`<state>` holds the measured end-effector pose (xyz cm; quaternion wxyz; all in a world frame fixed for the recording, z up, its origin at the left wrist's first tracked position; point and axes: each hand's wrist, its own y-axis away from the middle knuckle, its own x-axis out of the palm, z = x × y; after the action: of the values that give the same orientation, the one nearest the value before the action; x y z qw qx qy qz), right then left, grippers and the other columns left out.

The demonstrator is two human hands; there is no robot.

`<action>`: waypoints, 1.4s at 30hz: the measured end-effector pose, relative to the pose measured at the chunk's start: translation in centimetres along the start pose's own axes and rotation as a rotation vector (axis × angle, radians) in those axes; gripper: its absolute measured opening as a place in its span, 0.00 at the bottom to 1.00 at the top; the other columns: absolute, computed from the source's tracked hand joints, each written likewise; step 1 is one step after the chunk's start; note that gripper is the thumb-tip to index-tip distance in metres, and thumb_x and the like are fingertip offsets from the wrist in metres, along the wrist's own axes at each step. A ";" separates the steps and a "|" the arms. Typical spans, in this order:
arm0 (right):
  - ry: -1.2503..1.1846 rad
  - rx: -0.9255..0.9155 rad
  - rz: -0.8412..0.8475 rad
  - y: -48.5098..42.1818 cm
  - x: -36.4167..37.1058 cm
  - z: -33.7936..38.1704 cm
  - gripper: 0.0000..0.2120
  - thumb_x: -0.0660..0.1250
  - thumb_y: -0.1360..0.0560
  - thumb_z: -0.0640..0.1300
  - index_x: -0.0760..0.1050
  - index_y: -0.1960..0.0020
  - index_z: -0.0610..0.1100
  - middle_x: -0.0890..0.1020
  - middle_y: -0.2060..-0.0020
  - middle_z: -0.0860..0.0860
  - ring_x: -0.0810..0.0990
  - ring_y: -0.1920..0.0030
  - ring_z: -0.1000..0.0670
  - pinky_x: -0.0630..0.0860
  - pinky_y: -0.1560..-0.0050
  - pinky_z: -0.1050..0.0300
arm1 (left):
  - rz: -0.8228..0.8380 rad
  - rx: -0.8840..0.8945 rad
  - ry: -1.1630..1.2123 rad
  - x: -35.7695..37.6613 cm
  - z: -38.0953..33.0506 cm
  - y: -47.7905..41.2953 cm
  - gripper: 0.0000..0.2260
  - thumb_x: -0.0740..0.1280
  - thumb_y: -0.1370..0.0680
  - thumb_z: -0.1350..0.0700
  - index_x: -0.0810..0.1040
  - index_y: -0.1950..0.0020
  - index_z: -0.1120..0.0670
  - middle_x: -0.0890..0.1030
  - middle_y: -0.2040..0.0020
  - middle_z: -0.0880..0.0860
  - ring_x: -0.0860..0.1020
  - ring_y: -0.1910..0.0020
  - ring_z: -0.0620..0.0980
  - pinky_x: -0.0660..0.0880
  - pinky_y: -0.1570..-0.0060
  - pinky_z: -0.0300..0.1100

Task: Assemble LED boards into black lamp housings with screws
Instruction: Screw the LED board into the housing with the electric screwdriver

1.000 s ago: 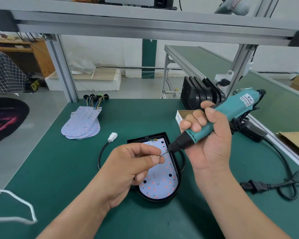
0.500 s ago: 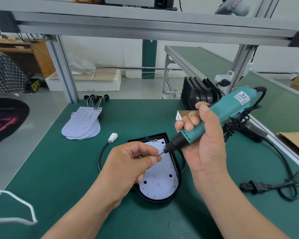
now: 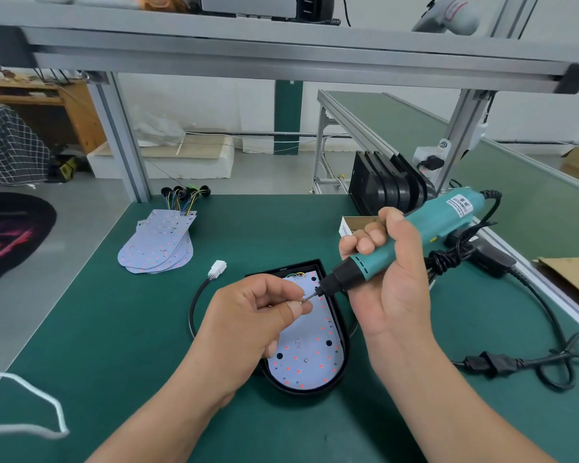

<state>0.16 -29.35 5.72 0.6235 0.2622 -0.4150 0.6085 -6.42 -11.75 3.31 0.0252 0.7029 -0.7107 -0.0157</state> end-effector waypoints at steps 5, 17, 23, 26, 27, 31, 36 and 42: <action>-0.002 0.009 0.097 0.1 0.1 0.2 0.02 0.66 0.19 0.41 0.76 0.50 0.46 0.70 0.67 0.52 0.71 0.68 0.52 0.78 0.59 0.55 | 0.033 0.007 0.003 -0.3 0.1 0.0 0.11 0.73 0.20 0.62 0.85 0.53 0.46 0.89 0.50 0.52 0.65 0.77 0.46 0.67 0.75 0.34; 0.089 -0.008 0.078 0.2 0.2 -0.2 0.03 0.68 0.19 0.43 0.75 0.50 0.46 0.71 0.66 0.52 0.72 0.68 0.52 0.78 0.58 0.54 | -0.041 0.056 -0.040 0.0 0.5 0.0 0.06 0.72 0.19 0.64 0.83 0.48 0.54 0.89 0.53 0.51 0.75 0.74 0.43 0.68 0.76 0.34; 0.006 0.028 -0.084 -0.4 -0.4 -0.2 0.06 0.71 0.19 0.43 0.74 0.52 0.45 0.70 0.67 0.52 0.71 0.69 0.52 0.78 0.59 0.55 | -0.045 0.048 -0.041 0.5 0.4 0.0 0.07 0.72 0.19 0.65 0.83 0.45 0.54 0.89 0.53 0.49 0.77 0.73 0.39 0.69 0.76 0.33; -0.001 0.022 -0.092 -0.6 -0.5 -0.2 0.06 0.71 0.20 0.43 0.73 0.52 0.45 0.70 0.67 0.51 0.71 0.69 0.52 0.78 0.60 0.55 | -0.037 0.038 -0.024 0.4 0.4 0.1 0.07 0.72 0.19 0.65 0.83 0.45 0.54 0.89 0.52 0.49 0.76 0.74 0.39 0.68 0.76 0.34; -0.003 0.022 -0.097 -0.6 -0.5 -0.1 0.07 0.71 0.20 0.42 0.73 0.52 0.45 0.70 0.67 0.51 0.71 0.69 0.52 0.78 0.60 0.55 | -0.035 0.033 -0.023 0.3 0.4 0.1 0.07 0.72 0.19 0.65 0.83 0.45 0.54 0.89 0.51 0.49 0.75 0.75 0.40 0.68 0.76 0.34; -0.012 0.021 -0.110 -0.7 -0.6 0.0 0.06 0.70 0.19 0.42 0.73 0.52 0.45 0.70 0.67 0.51 0.71 0.69 0.52 0.78 0.60 0.55 | -0.009 0.012 -0.038 0.2 0.6 -0.1 0.09 0.72 0.19 0.65 0.83 0.44 0.53 0.89 0.49 0.48 0.69 0.76 0.45 0.69 0.75 0.34; -0.019 0.007 -0.119 -0.9 -0.6 0.1 0.06 0.69 0.19 0.41 0.74 0.53 0.45 0.70 0.67 0.51 0.70 0.70 0.52 0.78 0.61 0.55 | -0.061 0.018 -0.096 0.0 0.7 -0.4 0.10 0.72 0.19 0.63 0.83 0.44 0.48 0.89 0.51 0.46 0.72 0.74 0.46 0.71 0.73 0.35; -0.036 -0.040 -0.124 -1.8 -1.2 0.9 0.06 0.71 0.20 0.41 0.75 0.54 0.45 0.71 0.66 0.51 0.70 0.69 0.52 0.78 0.58 0.55 | -0.154 0.310 -0.815 -0.5 1.1 0.3 0.08 0.69 0.19 0.45 0.84 0.42 0.39 0.82 0.47 0.32 0.79 0.57 0.34 0.75 0.54 0.37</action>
<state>1.82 -31.00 5.48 0.6576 0.2860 -0.4210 0.5554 -6.73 -11.27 2.20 -0.3642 0.6857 -0.6019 -0.1867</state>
